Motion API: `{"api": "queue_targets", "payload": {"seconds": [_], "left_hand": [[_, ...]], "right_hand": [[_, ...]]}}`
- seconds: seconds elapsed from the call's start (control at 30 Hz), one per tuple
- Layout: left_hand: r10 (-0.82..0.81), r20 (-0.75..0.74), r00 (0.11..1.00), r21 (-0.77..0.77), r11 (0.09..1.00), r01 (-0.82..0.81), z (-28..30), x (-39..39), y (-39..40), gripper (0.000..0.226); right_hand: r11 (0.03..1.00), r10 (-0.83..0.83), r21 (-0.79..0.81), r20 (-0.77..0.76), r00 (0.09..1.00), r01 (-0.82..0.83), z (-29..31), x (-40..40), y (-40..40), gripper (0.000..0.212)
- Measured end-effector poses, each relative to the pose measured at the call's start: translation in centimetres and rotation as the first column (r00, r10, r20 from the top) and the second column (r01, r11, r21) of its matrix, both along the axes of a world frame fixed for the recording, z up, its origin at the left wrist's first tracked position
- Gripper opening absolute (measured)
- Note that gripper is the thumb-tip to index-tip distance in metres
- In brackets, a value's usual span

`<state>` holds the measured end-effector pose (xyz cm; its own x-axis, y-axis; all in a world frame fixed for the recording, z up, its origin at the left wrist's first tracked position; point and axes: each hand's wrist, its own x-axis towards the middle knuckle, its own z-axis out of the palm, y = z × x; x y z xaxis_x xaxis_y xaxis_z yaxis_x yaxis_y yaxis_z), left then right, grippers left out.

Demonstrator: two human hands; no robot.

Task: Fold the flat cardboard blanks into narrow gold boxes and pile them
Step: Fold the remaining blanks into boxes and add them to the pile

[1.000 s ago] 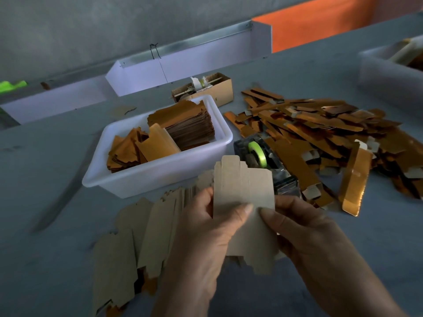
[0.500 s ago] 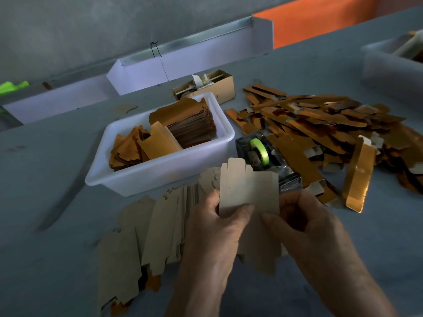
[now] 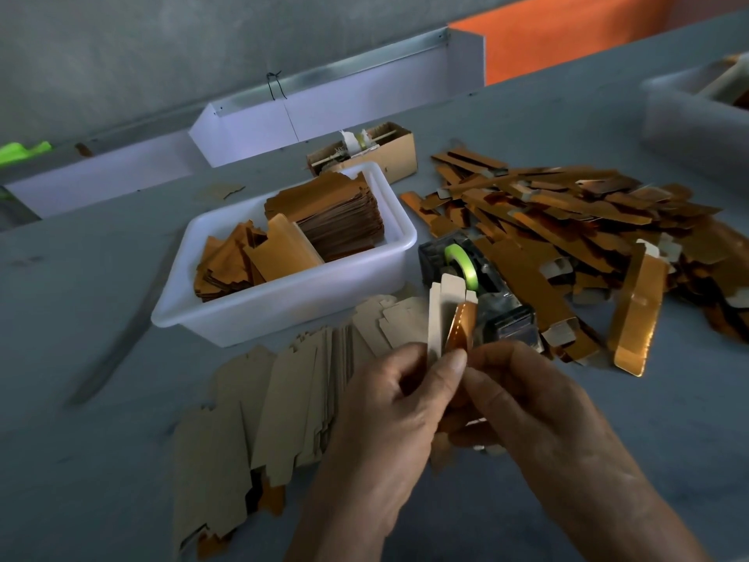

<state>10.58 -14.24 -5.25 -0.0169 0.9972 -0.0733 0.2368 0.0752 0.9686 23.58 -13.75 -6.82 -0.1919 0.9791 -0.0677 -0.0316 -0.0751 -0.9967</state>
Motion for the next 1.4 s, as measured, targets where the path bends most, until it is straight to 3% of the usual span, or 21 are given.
{"api": "queue_targets", "payload": {"seconds": [0.1, 0.23, 0.3, 0.43, 0.57, 0.73, 0.8, 0.87, 0.93, 1.0, 1.1, 1.17, 1.27, 1.33, 1.4], "left_hand": [[0.006, -0.018, 1.0, -0.014, 1.0, -0.006, 0.0, -0.3, -0.1, 0.016], [-0.04, 0.036, 0.999, -0.115, 0.992, 0.043, 0.2, -0.4, -0.5, 0.015], [-0.062, 0.021, 0.998, -0.148, 0.987, 0.064, 0.4, -0.1, -0.6, 0.013], [-0.012, 0.013, 1.0, -0.174, 0.985, 0.014, 0.4, 0.4, -0.7, 0.017], [0.037, -0.116, 0.993, -0.076, 0.996, -0.046, 0.2, 0.5, -0.9, 0.007], [0.192, -0.245, 0.95, 0.094, 0.98, -0.174, -0.3, 1.4, -1.1, 0.013], [0.262, -0.389, 0.883, 0.238, 0.955, -0.178, -0.5, 2.1, -1.3, 0.015], [0.28, -0.637, 0.719, 0.354, 0.934, -0.05, -0.8, 2.9, -1.3, 0.026], [0.284, -0.796, 0.534, 0.369, 0.927, 0.058, -1.2, 3.8, -1.4, 0.036], [0.285, -0.861, 0.422, 0.346, 0.935, 0.075, -1.2, 4.6, -1.3, 0.031], [0.055, -0.9, 0.432, 0.116, 0.986, 0.117, -1.0, 5.1, -0.9, 0.027], [0.042, -0.913, 0.406, 0.105, 0.986, 0.132, -1.5, 5.8, -1.4, 0.033], [0.1, -0.859, 0.502, 0.16, 0.984, 0.077, -1.4, 5.6, -1.8, 0.05], [0.115, -0.719, 0.685, 0.172, 0.985, 0.015, -0.9, 5.2, -1.9, 0.048], [0.134, -0.443, 0.886, 0.028, 0.99, -0.135, -0.6, 3.9, -1.5, 0.025]], "right_hand": [[0.997, 0.032, -0.067, -0.063, 0.997, -0.036, 0.4, 0.3, -0.1, 0.013], [0.986, -0.155, -0.066, 0.003, 0.988, 0.155, 0.1, 1.1, 0.2, 0.04], [0.98, -0.161, -0.118, 0.012, 0.987, 0.161, -0.2, 1.5, 0.4, 0.051], [0.966, -0.05, -0.259, -0.177, 0.983, 0.003, -0.1, 1.2, 0.2, 0.028], [0.955, -0.105, -0.295, -0.208, 0.972, 0.04, -0.3, 1.2, 0.3, 0.024], [0.949, -0.15, -0.304, -0.214, 0.965, 0.08, -0.1, 0.8, 0.4, 0.027], [0.945, -0.167, -0.313, -0.227, 0.959, 0.09, -0.2, 0.7, 0.5, 0.026], [0.943, -0.179, -0.318, -0.225, 0.958, 0.101, -0.2, 0.6, 0.5, 0.029], [0.94, -0.19, -0.323, -0.223, 0.956, 0.111, -0.1, 0.5, 0.6, 0.029], [0.943, -0.193, -0.31, -0.218, 0.957, 0.119, 0.1, 0.5, 0.6, 0.02], [0.94, -0.187, -0.316, -0.159, 0.969, 0.13, 0.2, 0.8, 0.4, 0.025], [0.935, -0.187, -0.326, -0.115, 0.976, 0.141, 0.2, 0.8, 0.3, 0.033], [0.931, -0.224, -0.318, -0.111, 0.968, 0.179, -0.2, 1.2, 0.5, 0.033], [0.926, -0.255, -0.321, -0.146, 0.956, 0.198, -0.2, 1.4, 0.7, 0.03], [0.934, -0.258, -0.289, -0.149, 0.955, 0.208, 0.0, 1.4, 0.7, 0.031]]}}
